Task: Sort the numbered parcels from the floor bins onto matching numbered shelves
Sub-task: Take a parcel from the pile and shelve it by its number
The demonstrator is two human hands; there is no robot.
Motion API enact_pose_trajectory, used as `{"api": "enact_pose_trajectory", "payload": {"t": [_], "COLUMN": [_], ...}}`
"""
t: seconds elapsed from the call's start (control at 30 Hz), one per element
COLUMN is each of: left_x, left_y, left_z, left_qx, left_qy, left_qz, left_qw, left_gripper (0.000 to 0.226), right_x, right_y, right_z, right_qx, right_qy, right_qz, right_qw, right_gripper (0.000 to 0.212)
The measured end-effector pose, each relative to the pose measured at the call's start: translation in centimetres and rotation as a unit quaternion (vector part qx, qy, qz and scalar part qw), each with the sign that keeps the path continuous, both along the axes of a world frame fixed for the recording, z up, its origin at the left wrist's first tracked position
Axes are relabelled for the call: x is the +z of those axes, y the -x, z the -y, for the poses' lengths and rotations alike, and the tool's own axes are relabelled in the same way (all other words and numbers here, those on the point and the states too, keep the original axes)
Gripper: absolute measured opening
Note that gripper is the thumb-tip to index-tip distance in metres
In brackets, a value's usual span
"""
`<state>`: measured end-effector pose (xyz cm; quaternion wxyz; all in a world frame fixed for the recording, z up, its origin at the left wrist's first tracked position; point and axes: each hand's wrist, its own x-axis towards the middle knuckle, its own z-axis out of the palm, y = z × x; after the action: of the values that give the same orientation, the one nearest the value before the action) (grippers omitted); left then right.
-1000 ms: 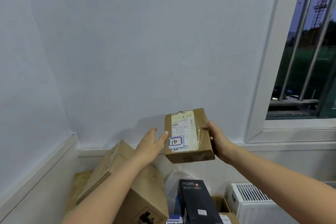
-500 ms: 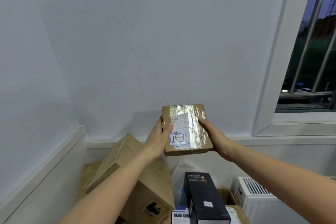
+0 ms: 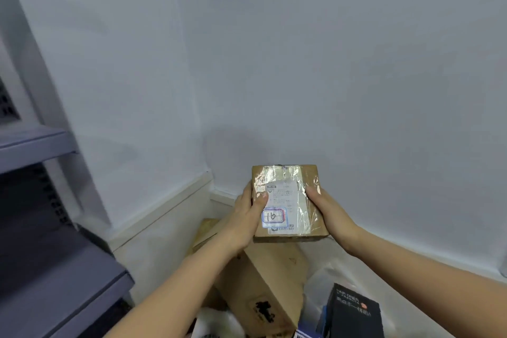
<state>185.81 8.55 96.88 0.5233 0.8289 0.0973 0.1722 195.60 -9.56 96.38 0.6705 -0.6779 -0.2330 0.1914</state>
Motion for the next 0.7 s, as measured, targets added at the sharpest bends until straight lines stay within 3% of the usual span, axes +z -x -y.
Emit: {"api": "enact_pose_trajectory", "payload": {"t": [0.13,0.2,0.37,0.47,0.7], "left_x": [0.5,0.3,-1.4,-1.4,-0.6], "left_y": [4.8,7.7,15.6,20.4,29.1], "left_z": [0.6,0.8,1.6,2.2,3.4], "left_qx": [0.099,0.157,0.271,0.322,0.423], "left_qy": [0.001,0.008,0.035,0.048,0.054], "left_qz": [-0.004,0.001,-0.027,-0.025,-0.024], "left_qw": [0.995,0.988,0.961,0.945,0.904], "left_gripper": [0.040,0.050,0.059,0.041,0.022], "right_x": [-0.4,-0.9,-3.8,-5.2,-3.6], "right_y": [1.0,2.4,6.7,9.6,18.5], "right_z": [-2.3,-3.6,-7.2,-9.7,-12.8], "right_qx": [0.073,0.119,0.226,0.285,0.392], "right_qy": [0.006,0.007,0.033,0.041,0.012], "right_qz": [0.005,0.005,-0.004,-0.024,-0.027], "right_qw": [0.997,0.993,0.974,0.957,0.919], "right_gripper": [0.045,0.047,0.081,0.097,0.081]}}
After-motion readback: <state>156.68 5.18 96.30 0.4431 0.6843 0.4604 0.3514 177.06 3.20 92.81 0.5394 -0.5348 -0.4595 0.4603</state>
